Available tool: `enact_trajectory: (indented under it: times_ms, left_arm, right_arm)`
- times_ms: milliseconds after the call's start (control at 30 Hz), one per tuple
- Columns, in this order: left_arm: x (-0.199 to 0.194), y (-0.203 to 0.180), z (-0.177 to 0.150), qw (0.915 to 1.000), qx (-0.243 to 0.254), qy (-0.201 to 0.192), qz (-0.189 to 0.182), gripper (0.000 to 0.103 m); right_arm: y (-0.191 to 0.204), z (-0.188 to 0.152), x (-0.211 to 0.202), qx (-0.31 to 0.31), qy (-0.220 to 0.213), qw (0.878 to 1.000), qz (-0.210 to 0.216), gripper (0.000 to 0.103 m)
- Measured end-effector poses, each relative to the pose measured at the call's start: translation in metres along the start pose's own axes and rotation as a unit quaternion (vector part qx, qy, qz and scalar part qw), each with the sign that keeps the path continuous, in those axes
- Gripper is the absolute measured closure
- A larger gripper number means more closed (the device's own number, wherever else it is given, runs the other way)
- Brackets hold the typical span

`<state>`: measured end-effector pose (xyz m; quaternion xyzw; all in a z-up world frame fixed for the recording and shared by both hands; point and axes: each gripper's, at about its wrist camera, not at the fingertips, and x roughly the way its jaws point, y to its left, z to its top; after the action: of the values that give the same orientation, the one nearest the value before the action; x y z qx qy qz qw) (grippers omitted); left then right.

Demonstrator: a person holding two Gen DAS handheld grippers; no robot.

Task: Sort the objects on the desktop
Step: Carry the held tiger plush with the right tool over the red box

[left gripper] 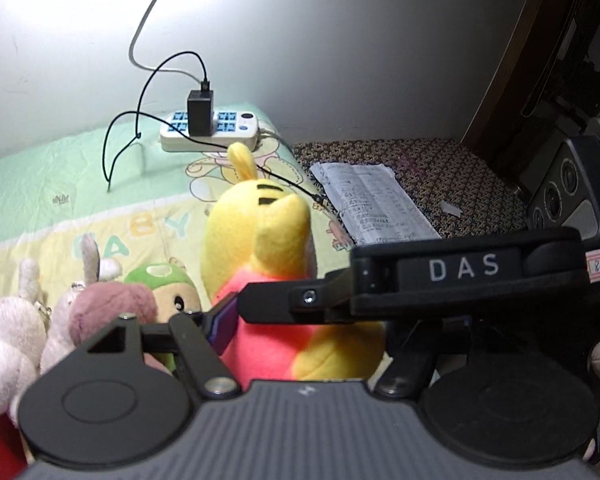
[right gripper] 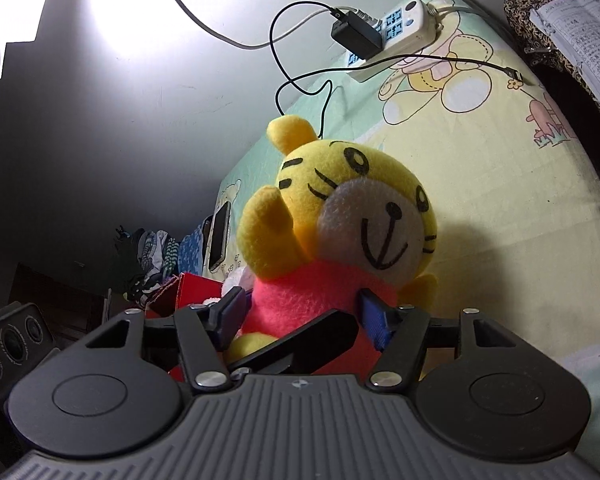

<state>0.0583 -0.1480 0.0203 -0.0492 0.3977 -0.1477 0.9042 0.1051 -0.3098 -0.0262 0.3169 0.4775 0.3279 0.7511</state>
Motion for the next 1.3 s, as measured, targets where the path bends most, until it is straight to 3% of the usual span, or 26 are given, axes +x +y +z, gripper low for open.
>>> enact_trajectory:
  times_ms: [200,367,700,967,1300]
  left_arm:
    - [-0.052,0.011,0.0,0.9984,-0.015,-0.054,0.003,0.034]
    - [-0.107,0.033,-0.001,0.9936,-0.021,-0.105,0.037,0.034]
    - [-0.199,0.132,-0.027,0.9794,-0.055,-0.153,0.119,0.034]
    - [-0.247,0.242,-0.063,0.9778,-0.069,-0.128,0.151,0.034]
    - [-0.255,0.353,-0.106,0.982,-0.093,-0.069,0.149,0.034]
  right_arm:
    - [0.038,-0.007,-0.01,-0.024,-0.024,0.999,0.034,0.04]
    - [0.085,-0.009,-0.002,-0.066,-0.022,0.994,0.083,0.04]
    - [0.19,-0.035,0.086,-0.123,0.032,0.982,0.14,0.04]
    - [0.262,-0.088,0.19,-0.128,0.063,0.98,0.139,0.04]
    - [0.295,-0.149,0.286,-0.115,0.092,0.985,0.094,0.04]
